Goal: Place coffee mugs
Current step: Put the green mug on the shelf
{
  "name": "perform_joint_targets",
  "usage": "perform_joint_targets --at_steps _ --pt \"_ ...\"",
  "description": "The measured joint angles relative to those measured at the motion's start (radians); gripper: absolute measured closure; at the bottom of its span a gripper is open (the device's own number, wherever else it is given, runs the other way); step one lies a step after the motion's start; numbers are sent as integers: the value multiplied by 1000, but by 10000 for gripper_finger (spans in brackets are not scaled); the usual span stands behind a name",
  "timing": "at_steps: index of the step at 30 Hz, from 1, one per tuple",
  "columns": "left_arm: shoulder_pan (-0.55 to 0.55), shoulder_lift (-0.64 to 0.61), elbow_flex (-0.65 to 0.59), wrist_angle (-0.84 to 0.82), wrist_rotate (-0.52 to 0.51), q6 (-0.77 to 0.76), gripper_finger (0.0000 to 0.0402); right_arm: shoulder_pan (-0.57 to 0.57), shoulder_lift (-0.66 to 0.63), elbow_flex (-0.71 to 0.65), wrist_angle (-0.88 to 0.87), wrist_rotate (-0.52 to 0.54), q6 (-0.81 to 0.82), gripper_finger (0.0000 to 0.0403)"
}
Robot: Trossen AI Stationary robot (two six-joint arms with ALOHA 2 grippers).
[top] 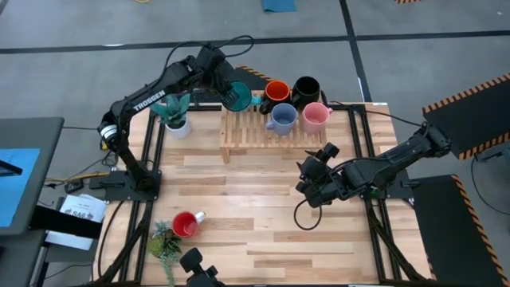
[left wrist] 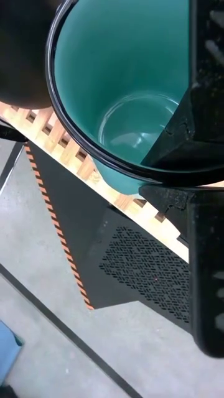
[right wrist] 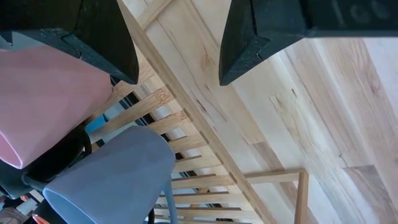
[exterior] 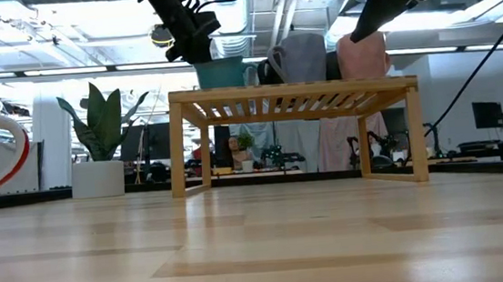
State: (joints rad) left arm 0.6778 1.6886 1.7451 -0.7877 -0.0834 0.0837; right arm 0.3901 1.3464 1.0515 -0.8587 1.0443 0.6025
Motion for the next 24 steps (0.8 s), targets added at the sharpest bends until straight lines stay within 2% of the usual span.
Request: perform_joint_targets --at_steps 12,24 --pt "0 0 -1 45 0 6 374 0 0 0 7 0 0 154" --pt "0 -2 0 49 -10 -1 286 0 0 0 8 0 0 154"
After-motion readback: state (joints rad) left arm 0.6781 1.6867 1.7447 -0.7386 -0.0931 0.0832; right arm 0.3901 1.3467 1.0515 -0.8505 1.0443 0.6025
